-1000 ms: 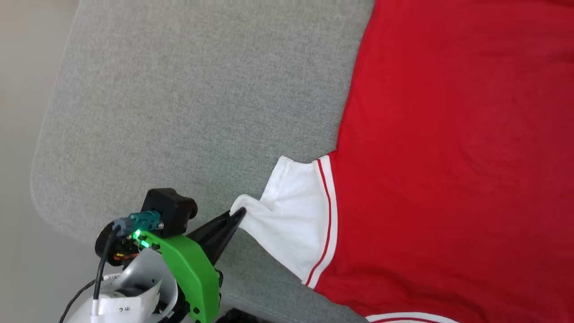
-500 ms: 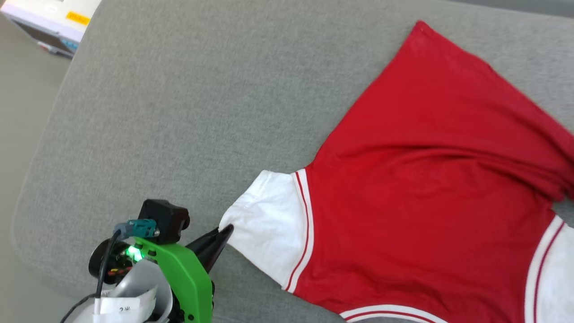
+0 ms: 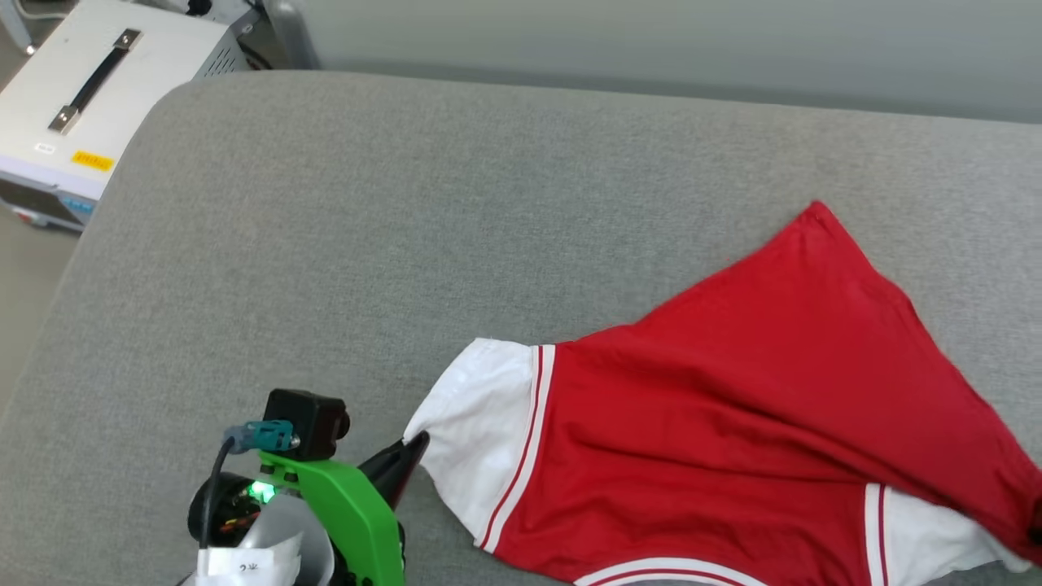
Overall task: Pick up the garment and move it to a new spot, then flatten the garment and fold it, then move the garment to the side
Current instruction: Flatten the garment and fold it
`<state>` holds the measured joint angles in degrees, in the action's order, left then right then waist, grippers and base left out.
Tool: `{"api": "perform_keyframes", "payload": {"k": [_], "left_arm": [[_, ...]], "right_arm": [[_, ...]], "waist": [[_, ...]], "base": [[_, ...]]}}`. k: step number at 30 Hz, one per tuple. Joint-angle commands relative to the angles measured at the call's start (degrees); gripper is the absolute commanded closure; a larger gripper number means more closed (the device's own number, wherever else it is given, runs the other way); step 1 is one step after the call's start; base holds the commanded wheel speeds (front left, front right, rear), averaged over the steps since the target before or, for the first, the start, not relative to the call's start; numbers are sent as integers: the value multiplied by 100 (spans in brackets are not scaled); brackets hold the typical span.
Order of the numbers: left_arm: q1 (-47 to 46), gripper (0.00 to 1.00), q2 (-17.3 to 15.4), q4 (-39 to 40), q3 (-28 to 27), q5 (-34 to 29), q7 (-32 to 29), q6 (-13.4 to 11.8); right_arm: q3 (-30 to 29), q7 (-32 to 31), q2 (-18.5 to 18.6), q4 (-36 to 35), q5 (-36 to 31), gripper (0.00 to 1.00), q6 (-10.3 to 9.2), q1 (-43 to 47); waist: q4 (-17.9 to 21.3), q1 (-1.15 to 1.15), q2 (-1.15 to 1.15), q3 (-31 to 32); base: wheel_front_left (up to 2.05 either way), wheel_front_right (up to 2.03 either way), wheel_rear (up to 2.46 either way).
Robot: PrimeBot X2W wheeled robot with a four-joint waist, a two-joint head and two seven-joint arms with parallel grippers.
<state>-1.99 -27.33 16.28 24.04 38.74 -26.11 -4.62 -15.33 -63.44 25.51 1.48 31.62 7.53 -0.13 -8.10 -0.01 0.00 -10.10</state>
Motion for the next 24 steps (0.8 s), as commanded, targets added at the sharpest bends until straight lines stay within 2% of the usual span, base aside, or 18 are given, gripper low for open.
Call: {"api": "perform_keyframes", "payload": {"k": [1, 5, 8, 9, 10, 11, 16, 24], "left_arm": [[-114, 100, 113, -74, 18, -8, 81, -41], [-149, 100, 265, -241, 32, 37, 201, -58], [-132, 100, 300, -282, 35, 62, 247, -59], [-131, 100, 302, -286, 33, 65, 259, -60], [-134, 100, 303, -286, 31, 64, 267, -61], [-141, 100, 302, -283, 31, 60, 274, -63], [-186, 100, 302, -197, 57, 70, 259, -41], [-281, 100, 281, -36, 78, 12, 302, -14]], "right_arm": [[-81, 60, -116, -95, 0, 100, -4, 186], [-182, 147, -407, -204, -57, 100, -4, 488], [-173, 167, -488, -220, -87, 100, -4, 573], [-185, 204, -494, -235, -105, 85, -4, 568], [-175, 236, -481, -254, -120, 38, -4, 557], [-159, 270, -444, -280, -150, 0, -4, 539], [-48, 342, -266, -531, -44, 0, -4, 341], [147, -85, 56, -1290, 327, 0, -4, -315]], "waist": [[153, 1, 0, 174], [210, 1, 0, 240], [237, 1, 0, 257], [242, 1, 0, 254], [242, 1, 0, 249], [241, 1, 0, 243], [188, 1, 0, 157], [-43, 1, 0, -134]], "base": [[0, 0, 0], [0, 0, 0], [0, 0, 0], [0, 0, 0], [0, 0, 0], [0, 0, 0], [0, 0, 0], [0, 0, 0]]}}
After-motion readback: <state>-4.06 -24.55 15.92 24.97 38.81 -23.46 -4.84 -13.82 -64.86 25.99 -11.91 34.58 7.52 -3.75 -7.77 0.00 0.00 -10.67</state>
